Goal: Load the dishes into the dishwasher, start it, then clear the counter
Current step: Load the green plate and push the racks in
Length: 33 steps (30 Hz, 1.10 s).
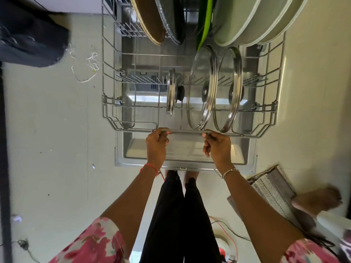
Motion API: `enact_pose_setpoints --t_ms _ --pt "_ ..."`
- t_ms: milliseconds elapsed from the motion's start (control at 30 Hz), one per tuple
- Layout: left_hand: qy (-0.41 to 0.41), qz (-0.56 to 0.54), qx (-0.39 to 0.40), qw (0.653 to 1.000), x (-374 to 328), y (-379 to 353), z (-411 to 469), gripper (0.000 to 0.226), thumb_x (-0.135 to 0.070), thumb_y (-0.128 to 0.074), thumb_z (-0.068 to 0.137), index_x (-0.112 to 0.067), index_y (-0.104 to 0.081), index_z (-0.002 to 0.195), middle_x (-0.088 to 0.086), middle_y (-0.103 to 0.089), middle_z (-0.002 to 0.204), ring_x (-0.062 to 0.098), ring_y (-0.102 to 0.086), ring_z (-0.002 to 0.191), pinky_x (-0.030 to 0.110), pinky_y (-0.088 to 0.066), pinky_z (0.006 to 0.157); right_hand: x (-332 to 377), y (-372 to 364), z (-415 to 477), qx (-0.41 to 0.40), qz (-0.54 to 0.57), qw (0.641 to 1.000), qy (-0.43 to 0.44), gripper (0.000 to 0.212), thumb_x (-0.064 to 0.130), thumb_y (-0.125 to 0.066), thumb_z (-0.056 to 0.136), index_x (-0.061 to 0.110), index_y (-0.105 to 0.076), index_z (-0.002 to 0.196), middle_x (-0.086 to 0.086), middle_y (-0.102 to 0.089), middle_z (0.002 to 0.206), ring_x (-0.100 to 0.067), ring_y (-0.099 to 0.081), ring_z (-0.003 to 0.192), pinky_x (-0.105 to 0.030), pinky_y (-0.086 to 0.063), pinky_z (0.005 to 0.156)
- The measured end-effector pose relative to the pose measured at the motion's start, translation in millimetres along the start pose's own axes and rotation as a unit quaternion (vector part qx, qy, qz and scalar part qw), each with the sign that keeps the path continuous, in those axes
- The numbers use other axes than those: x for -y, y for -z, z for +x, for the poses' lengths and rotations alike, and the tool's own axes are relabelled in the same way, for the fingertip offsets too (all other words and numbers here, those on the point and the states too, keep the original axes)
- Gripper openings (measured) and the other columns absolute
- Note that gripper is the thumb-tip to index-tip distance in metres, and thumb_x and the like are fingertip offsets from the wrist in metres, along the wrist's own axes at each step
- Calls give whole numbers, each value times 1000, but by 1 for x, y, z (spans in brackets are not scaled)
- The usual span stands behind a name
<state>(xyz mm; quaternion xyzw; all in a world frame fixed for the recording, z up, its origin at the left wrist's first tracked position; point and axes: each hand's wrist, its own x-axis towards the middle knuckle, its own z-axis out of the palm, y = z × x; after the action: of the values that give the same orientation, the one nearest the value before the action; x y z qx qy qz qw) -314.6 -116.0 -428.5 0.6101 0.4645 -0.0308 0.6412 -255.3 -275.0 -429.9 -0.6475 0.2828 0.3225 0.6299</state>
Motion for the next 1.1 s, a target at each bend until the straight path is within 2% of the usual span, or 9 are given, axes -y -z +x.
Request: enact_pose_setpoints --t_ms 100,300,400,533,733,867,1000,1067,1100 --pt "-13 8 -4 1000 -18 -10 24 23 11 -42 94 7 -64 97 14 -57 83 14 -36 56 10 -31 45 23 -7 20 7 -23 1000 13 18 3 -60 89 9 -65 72 4 -49 42 -11 -42 32 -15 -31 33" --pt "-52 53 -4 997 -64 -29 87 20 8 -46 93 8 -66 94 3 -51 62 13 -36 53 14 -30 47 79 -29 73 -5 -53 997 48 13 4 -59 89 4 -66 79 6 -46 38 -9 -40 29 -13 -30 32" --pt "-67 53 4 996 -92 -41 120 20 8 -47 92 2 -65 89 10 -54 69 15 -41 55 22 -36 54 111 -42 100 -11 -71 995 65 12 5 -59 90 5 -67 81 1 -46 43 -7 -38 29 -13 -30 31" --pt "-64 52 -12 997 -129 -61 169 21 6 -45 92 3 -66 90 11 -53 73 11 -40 53 13 -35 44 156 -59 141 -14 -80 993 81 21 3 -59 89 10 -62 69 -6 -42 49 -7 -37 28 -12 -28 31" --pt "-72 73 -22 994 -185 -85 242 17 5 -52 90 12 -66 97 6 -52 66 13 -41 53 23 -35 53 218 -86 202 -16 -41 997 68 20 4 -59 89 11 -61 71 9 -42 33 -5 -37 27 -11 -28 31" --pt "-84 123 -10 989 -216 -98 282 20 5 -49 90 11 -65 101 10 -57 81 18 -47 70 27 -38 62 252 -101 237 -28 -61 994 84 22 5 -60 88 12 -58 68 0 -46 44 -6 -38 28 -12 -30 32" --pt "-77 110 -27 991 -238 -111 308 15 4 -52 90 16 -61 86 22 -65 95 20 -46 70 32 -35 66 278 -111 261 -35 -81 991 99 28 4 -60 88 12 -53 61 -6 -42 51 -6 -35 24 -11 -27 30" --pt "-74 107 -31 991 -245 -117 318 27 8 -44 91 2 -52 66 17 -67 96 21 -47 71 28 -35 61 289 -112 269 -30 -66 993 96 30 2 -60 87 10 -52 60 -5 -42 44 -6 -35 23 -10 -27 30" --pt "-79 88 -31 993 -246 -120 323 34 11 -38 91 -6 -46 62 11 -67 92 20 -48 69 24 -35 55 294 -113 272 -25 -59 993 96 29 1 -61 87 10 -53 61 -3 -42 41 -6 -35 23 -10 -27 30"
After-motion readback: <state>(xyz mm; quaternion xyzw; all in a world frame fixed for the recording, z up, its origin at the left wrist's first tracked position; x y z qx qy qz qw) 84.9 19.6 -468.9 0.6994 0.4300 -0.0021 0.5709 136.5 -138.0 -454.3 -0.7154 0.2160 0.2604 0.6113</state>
